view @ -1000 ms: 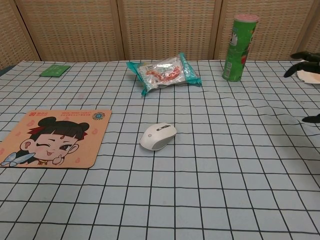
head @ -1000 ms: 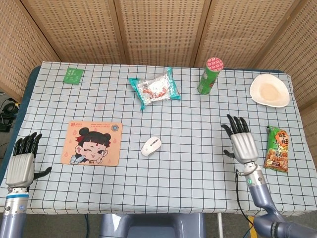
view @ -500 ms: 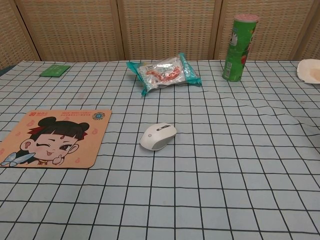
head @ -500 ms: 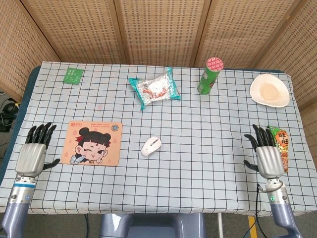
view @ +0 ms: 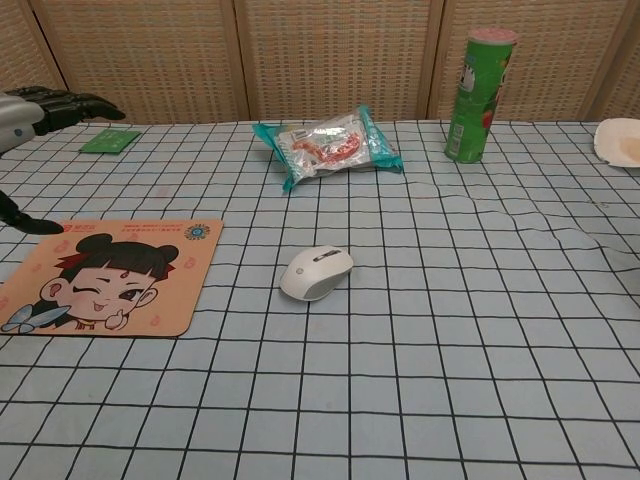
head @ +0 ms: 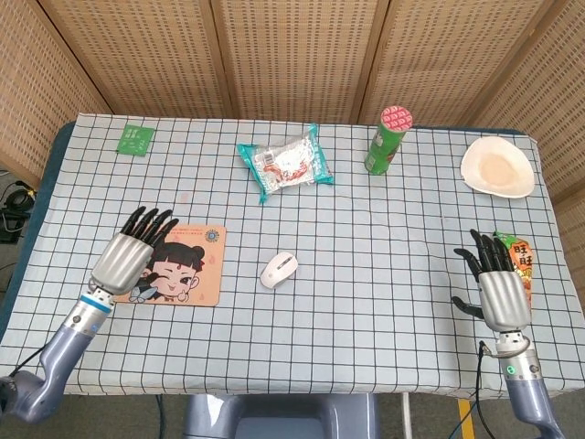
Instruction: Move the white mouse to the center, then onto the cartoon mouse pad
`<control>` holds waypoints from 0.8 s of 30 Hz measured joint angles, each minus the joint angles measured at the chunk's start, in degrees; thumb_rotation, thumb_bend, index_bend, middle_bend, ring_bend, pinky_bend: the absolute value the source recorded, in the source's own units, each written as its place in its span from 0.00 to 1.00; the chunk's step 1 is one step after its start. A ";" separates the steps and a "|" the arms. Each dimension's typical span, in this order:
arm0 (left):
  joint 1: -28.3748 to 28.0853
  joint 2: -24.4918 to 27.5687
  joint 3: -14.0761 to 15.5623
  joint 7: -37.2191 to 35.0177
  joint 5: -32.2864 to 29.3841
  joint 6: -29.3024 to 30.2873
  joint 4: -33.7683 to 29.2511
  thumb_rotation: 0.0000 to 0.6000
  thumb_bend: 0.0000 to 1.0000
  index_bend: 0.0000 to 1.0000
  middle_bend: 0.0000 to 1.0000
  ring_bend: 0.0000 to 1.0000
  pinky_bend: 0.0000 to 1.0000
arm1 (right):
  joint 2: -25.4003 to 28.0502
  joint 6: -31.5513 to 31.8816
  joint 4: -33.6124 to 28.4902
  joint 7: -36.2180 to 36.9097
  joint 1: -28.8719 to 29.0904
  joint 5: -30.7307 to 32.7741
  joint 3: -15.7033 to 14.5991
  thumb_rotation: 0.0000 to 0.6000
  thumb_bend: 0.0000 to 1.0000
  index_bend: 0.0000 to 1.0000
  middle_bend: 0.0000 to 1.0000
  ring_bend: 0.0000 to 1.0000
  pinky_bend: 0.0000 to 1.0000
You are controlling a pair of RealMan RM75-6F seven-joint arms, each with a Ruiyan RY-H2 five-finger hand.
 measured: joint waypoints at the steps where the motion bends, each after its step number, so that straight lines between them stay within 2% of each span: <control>1: -1.00 -0.82 -0.27 0.45 -0.27 -0.84 0.58 1.00 0.02 0.00 0.00 0.00 0.02 | 0.08 -0.02 -0.12 0.06 -0.07 -0.16 0.06 1.00 0.16 0.26 0.02 0.00 0.00; 24: -17.69 -20.88 -3.39 9.53 -4.39 -12.86 17.61 1.00 0.00 0.00 0.00 0.00 0.00 | 1.96 0.51 -0.75 4.53 -1.27 -0.56 2.53 1.00 0.16 0.27 0.02 0.00 0.00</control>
